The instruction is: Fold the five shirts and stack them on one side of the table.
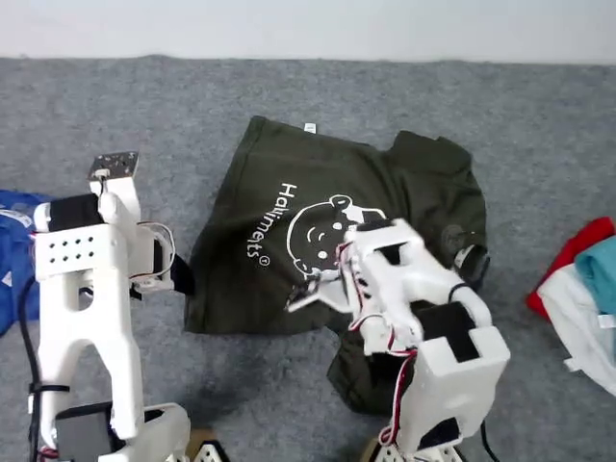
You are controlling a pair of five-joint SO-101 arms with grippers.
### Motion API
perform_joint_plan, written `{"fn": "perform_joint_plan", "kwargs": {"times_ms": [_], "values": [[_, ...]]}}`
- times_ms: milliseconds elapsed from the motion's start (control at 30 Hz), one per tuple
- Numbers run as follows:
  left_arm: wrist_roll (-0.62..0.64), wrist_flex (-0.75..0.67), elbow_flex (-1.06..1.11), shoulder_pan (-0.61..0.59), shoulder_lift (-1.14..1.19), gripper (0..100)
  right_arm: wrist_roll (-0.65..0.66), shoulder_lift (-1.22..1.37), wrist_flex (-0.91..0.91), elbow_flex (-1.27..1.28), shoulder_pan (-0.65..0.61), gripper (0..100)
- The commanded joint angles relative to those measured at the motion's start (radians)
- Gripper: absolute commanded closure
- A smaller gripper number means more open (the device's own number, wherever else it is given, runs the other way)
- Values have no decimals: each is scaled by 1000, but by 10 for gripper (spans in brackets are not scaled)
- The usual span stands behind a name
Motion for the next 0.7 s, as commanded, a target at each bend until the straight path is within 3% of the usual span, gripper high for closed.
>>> {"fn": "perform_joint_plan", "kwargs": {"times_ms": [0, 467, 567, 667], "values": [[-71, 25, 31, 52, -31, 739, 14, -16, 53, -80, 65, 990], [-585, 25, 157, 114, -28, 735, 14, -16, 173, -293, 179, 990], [-597, -20, 209, 149, -28, 735, 6, -16, 226, -373, 177, 990], [-516, -180, 225, 150, -26, 739, -35, -16, 229, -425, 180, 990]]}}
